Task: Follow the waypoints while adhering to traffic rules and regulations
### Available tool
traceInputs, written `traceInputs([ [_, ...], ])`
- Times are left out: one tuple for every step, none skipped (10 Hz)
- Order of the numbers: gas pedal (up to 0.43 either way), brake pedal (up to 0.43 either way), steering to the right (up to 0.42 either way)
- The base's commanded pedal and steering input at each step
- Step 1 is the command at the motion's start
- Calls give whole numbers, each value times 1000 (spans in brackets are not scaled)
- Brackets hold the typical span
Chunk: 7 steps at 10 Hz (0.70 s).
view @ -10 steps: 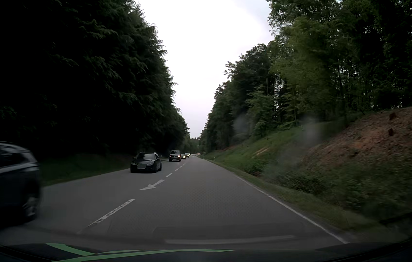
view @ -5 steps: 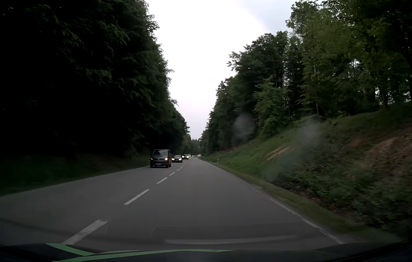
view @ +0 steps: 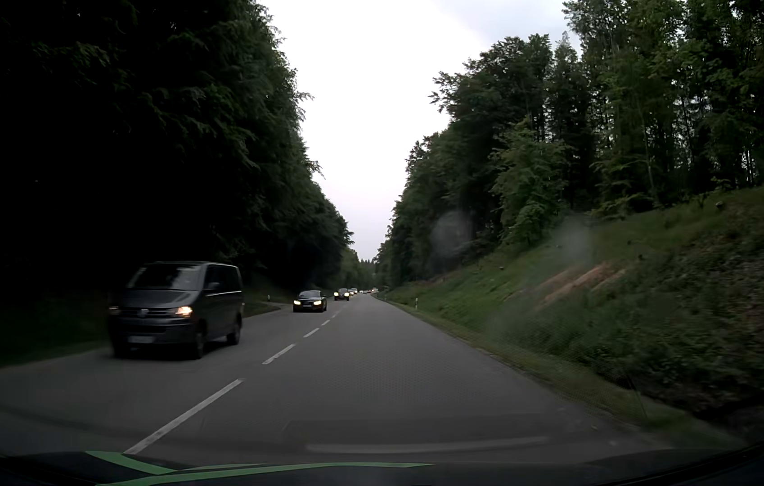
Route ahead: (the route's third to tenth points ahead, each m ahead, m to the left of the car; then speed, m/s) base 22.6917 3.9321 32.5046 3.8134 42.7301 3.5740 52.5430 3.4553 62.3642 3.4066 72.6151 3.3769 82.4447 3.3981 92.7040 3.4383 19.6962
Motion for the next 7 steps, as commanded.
traceInputs([
  [110, 0, -4],
  [110, 0, -5],
  [118, 0, -3],
  [130, 0, 0],
  [130, 0, 0],
  [130, 0, 0],
  [130, 0, 0],
])
